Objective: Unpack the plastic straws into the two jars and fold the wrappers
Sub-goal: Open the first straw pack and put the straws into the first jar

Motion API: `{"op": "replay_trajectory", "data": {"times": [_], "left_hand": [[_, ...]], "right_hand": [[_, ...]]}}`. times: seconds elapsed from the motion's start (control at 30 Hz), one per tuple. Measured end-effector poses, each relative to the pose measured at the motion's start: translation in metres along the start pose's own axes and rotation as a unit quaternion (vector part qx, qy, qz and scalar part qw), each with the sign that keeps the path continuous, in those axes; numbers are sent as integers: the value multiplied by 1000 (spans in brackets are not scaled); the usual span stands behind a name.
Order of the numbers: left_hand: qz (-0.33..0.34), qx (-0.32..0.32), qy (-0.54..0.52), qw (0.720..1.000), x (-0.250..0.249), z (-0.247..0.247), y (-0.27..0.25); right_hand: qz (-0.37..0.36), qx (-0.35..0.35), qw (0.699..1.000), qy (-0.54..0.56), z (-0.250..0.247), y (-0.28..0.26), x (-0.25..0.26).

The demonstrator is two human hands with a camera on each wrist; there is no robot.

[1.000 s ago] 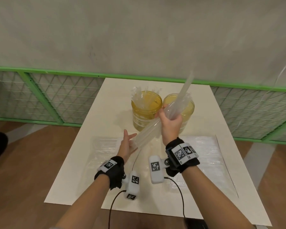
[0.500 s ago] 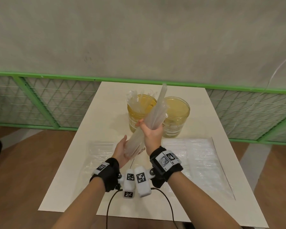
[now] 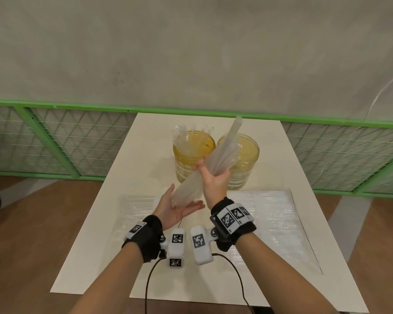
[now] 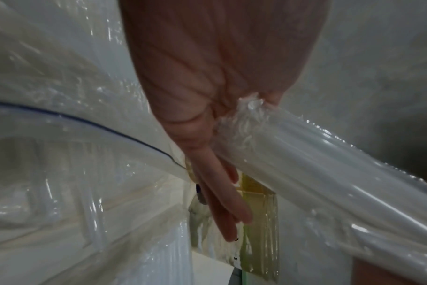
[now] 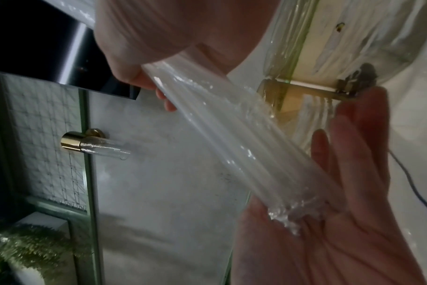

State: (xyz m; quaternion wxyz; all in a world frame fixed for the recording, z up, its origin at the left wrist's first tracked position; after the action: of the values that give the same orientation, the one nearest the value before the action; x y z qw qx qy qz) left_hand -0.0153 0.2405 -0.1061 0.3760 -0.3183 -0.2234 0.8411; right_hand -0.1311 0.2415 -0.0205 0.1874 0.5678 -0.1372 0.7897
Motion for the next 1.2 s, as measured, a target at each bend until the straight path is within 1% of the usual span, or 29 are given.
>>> {"op": "replay_trajectory", "data": {"times": [0.13, 0.3, 0.37, 0.4, 0.47, 0.53, 0.57, 0.6, 0.67, 0.8, 0.87, 0.97, 1.03, 1.1, 1.2], "left_hand": [[21, 1, -6, 1000, -1, -7, 2], [88, 9, -22, 996, -4, -4, -7], [101, 6, -31, 994, -7, -6, -7], [91, 6, -29, 995, -8, -8, -6], [45, -3, -18, 999, -8, -13, -2], [1, -1, -5, 1000, -6, -15, -1], [-8, 8, 0, 1000, -6, -15, 0], [-8, 17, 0, 1000, -6, -11, -1], [2, 24, -7, 1000, -5, -1, -3], [6, -25, 22, 999, -3, 11, 0], [18, -12, 38, 999, -4, 17, 1], [17, 6, 89, 996, -3, 27, -2], [12, 20, 117, 993, -3, 27, -3], [-4, 36, 144, 989, -1, 23, -2], [-7, 6, 155, 988, 0, 19, -1]], "right_hand": [[-8, 12, 1000, -14, -1, -3, -2], [-7, 56, 998, -31, 3, -6, -4], [7, 64, 997, -36, 0, -3, -7], [15, 70, 997, -44, -1, -2, -8], [23, 73, 996, -55, -4, 1, -9], [12, 55, 998, -39, -6, 3, -6], [2, 41, 999, -30, -8, 4, -3], [-9, 35, 999, -30, -8, 3, 0], [-9, 46, 998, -47, -7, -2, 1], [-11, 78, 994, -74, 0, -13, 1], [1, 78, 993, -84, 1, -14, -5], [47, 60, 994, -83, -4, -15, -16], [57, 62, 992, -90, -6, -13, -20], [51, 72, 989, -116, -7, -13, -19], [45, 65, 987, -140, -2, -14, -24]]}}
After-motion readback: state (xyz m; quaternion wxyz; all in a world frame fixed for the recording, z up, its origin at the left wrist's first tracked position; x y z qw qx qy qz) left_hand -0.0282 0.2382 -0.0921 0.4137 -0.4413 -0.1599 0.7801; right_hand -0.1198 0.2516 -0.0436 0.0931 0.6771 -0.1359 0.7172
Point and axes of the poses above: each hand's wrist, its own y-axis towards the middle knuckle, its own z-axis out of the palm, x = y × z, the point moved 4 cm from there along y, towards the middle knuckle
